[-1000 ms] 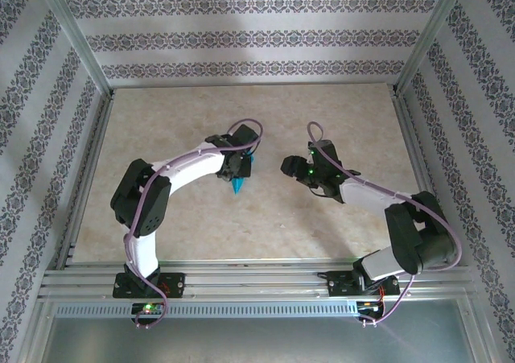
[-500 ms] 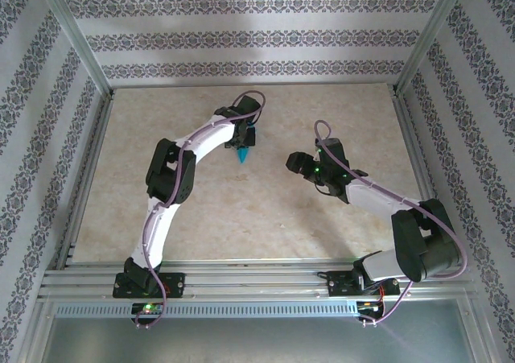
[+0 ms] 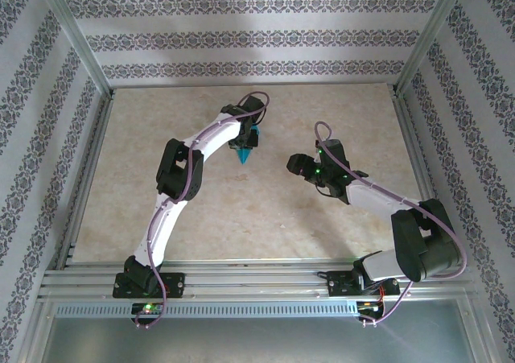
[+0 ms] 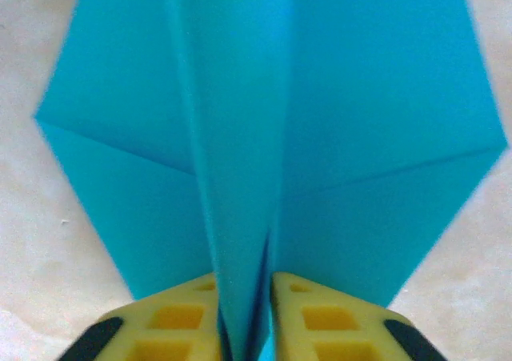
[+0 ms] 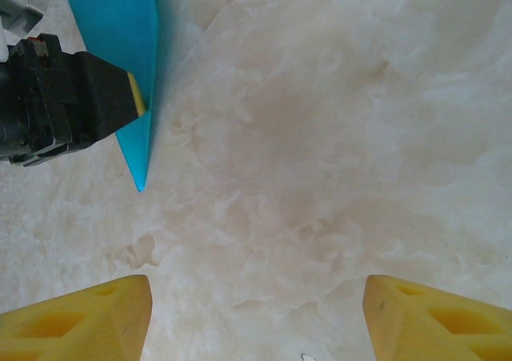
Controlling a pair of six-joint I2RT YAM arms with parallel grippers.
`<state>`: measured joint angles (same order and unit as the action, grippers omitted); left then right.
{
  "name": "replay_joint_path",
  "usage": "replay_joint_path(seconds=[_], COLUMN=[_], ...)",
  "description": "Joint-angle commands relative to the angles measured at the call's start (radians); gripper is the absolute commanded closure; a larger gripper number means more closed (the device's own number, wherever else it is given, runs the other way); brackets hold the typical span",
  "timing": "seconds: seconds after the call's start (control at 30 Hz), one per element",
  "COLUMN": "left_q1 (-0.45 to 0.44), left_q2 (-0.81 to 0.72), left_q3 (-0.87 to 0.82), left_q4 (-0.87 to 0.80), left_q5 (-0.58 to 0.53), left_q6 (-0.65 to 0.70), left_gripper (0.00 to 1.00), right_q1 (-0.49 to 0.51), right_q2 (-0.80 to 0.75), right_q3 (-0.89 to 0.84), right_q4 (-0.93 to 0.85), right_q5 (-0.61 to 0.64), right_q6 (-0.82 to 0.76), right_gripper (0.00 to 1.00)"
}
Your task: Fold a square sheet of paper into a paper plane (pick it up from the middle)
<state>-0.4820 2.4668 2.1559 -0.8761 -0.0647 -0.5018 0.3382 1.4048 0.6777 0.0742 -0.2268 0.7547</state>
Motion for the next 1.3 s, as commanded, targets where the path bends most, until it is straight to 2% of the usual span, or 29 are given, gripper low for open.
replay_joint_path(seconds=[0.0,0.4,0.6,0.83,1.27], left_q1=[0.01,0.008,0.007,0.007,0.006], left_q2=[0.031,0.067,0.085,0.098,0.057], left_q3=[0.025,0.023,0.025,0.033,0.097], left_q4=[-0.078,-0.101,-0.095,-0.105,-0.111], left_q5=[-0.023,-0.052,-0.06,-0.066,-0.052], left_q6=[-0.017,-0.094,-0.138,-0.136,-0.084], left_gripper=[0.76,0.76,0.72,0.66,0.63], right_q1=[-0.012,-0.013,-0.013,-0.013,-0.012], right_q2=[-0.011,-0.002,0.005,0.005,0.003], right_q3=[-0.018,-0.014,-0.006,-0.003,0.003], right_q4=[-0.004,-0.001,-0.002,-0.002,-0.01], right_q5=[-0.014,-0.019,-0.03,-0.029,-0.013], right_q6=[-0.014,-0.01,-0.008,-0.007,-0.012], right_gripper=[0.29,0.29,0.29,0.29,0.26])
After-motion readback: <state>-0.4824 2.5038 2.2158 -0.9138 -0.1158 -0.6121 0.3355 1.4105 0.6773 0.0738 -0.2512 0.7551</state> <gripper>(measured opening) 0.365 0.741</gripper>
